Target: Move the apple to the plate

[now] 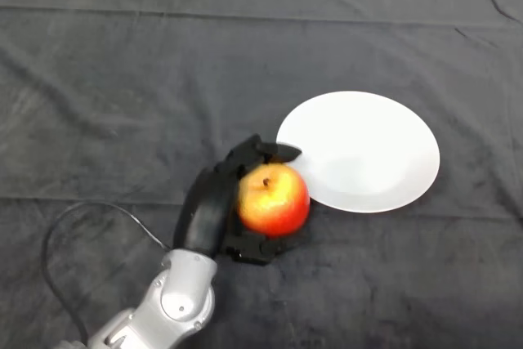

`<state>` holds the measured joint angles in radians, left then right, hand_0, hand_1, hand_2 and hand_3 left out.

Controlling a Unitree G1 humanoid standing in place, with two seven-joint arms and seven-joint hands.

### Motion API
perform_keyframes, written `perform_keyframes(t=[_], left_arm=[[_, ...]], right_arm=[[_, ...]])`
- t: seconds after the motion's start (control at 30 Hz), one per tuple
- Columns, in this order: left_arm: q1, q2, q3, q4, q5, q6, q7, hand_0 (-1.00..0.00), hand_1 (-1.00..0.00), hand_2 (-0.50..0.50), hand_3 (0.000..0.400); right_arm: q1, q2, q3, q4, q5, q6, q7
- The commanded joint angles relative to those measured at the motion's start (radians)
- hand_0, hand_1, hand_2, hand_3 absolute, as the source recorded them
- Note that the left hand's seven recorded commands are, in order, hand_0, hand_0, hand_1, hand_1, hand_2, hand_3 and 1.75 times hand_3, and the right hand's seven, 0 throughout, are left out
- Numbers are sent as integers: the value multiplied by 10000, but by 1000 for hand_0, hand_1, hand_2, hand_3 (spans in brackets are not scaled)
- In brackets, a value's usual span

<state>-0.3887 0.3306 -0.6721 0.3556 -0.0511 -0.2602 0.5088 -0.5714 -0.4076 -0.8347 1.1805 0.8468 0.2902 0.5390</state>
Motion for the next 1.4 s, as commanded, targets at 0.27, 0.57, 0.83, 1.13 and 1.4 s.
perform_keyframes(t=[0.27, 0.57, 0.83, 1.13, 1.4], left_arm=[[-796, -164, 489, -615, 564, 350, 300, -1000, -1000, 0, 400], [-1435, -614, 242, 401, 670, 71, 383, -1000, -1000, 0, 400], [-2043, -882, -72, 938, 483, 122, 329, -1000, -1000, 0, 400], [-2828, -1340, -591, 2744, 111, -693, 300, -1000, -1000, 0, 400], [-3474, -1812, -1379, 4050, -584, -966, 336, -1000, -1000, 0, 400]], right_arm=[[-187, -115, -123, -12, 7, 61, -91], [-187, -117, -122, -11, 6, 61, -91], [-191, -121, -124, -1, 7, 61, -87], [-199, -132, -128, 24, 10, 60, -76], [-212, -147, -135, 61, 14, 59, -60]])
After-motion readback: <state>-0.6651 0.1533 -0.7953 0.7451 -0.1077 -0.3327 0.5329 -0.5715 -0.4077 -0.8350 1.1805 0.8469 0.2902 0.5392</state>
